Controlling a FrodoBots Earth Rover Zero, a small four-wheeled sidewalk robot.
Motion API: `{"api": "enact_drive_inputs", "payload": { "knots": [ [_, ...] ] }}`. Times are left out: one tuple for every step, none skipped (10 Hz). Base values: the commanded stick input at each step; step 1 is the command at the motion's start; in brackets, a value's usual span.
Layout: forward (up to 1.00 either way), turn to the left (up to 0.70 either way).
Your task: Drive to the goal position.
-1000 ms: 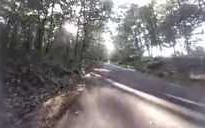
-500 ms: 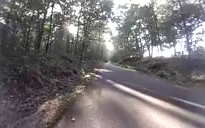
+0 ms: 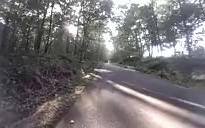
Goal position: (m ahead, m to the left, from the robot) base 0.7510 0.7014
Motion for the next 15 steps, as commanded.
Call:
{"api": "enact_drive_inputs", "payload": {
  "knots": [
    [0.06, -0.01],
    [0.06, -0.01],
    [0.06, -0.01],
    [0.06, -0.01],
    [0.06, -0.01],
    [0.06, -0.01],
    [0.06, -0.01],
    [0.06, -0.01],
    [0.06, -0.01],
    [0.06, -0.01],
    [0.06, -0.01],
    [0.06, -0.01],
    [0.06, -0.01],
    [0.06, -0.01],
    [0.06, -0.01]
  ]
}}
